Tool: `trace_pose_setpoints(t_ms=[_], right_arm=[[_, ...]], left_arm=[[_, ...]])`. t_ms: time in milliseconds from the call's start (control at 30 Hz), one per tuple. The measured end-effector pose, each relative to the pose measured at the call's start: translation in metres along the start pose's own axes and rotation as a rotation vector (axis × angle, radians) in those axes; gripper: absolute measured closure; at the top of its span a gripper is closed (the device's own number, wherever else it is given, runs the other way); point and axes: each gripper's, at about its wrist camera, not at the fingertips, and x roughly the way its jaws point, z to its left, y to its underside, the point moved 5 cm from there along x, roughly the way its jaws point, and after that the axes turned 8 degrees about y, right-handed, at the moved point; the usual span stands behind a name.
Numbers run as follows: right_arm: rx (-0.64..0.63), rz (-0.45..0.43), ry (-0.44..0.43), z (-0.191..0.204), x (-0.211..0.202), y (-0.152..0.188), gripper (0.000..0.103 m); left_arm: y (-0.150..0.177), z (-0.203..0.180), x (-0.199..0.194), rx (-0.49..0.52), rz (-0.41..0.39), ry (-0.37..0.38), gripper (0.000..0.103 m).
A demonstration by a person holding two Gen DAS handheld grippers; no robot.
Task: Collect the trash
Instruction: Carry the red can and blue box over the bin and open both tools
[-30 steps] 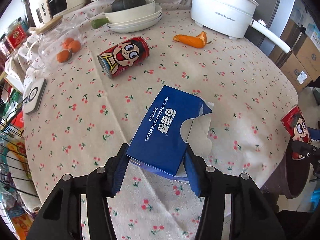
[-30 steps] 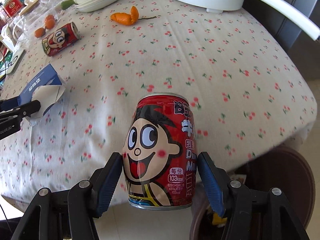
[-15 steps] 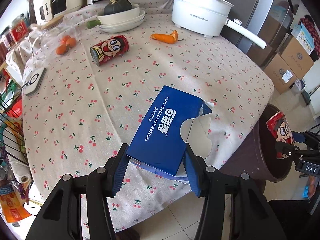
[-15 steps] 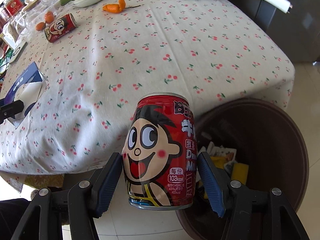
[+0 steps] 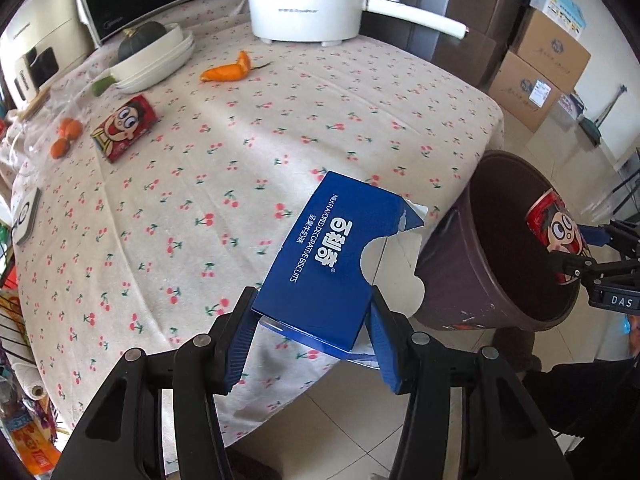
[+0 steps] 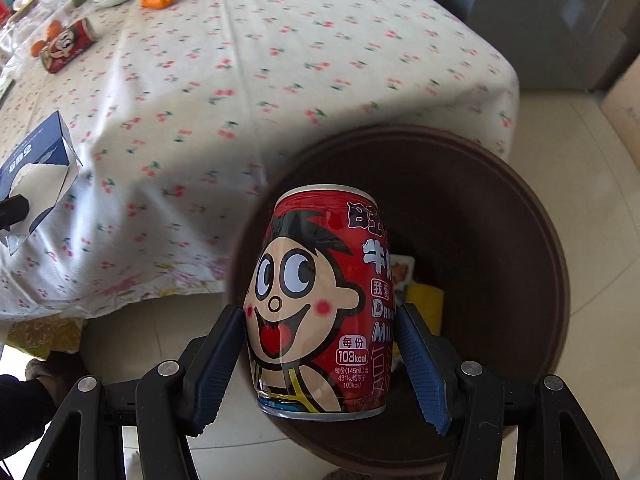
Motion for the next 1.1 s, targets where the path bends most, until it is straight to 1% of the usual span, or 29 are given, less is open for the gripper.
trace_pose_setpoints(t_ms=[300,600,667,733,767,833,900,1100], right_arm=[[0.085,0.024,0.040,-0.055,0.006,0.024,0.036],[0.160,0.048,0.065,-0.100,0.009,0.044,0.036],[0.167,0.050,0.065,-0.105,0.009,0.045,0.036],[0.172,0.050,0.066,-0.108,0.010,0.048,0.036],[0.173,0.051,0.066,-0.109,0.010,0.047,0.036],[0.175,0.055,0.068,-0.113,0.012,0.048,0.036],[0.176,0.060,0.071,-0.115,0.014,0.047,0.036],[0.173,0.058,0.072,-0.113,0.015,0.044,0.036]], left_arm=[[-0.014,-0.076,0.022,0.113,0.009,0.075,0.048],[-0.023,-0.136,0.048,0.188,0.019,0.141,0.047],[-0.023,-0.147,0.053,0.205,0.024,0.159,0.046],[-0.024,-0.157,0.057,0.236,0.033,0.158,0.042],[-0.024,-0.160,0.059,0.252,0.036,0.142,0.040],[-0.025,-0.162,0.062,0.272,0.036,0.112,0.034],[-0.025,-0.159,0.064,0.268,0.044,0.104,0.030],[-0.028,-0.140,0.060,0.218,0.048,0.105,0.029]])
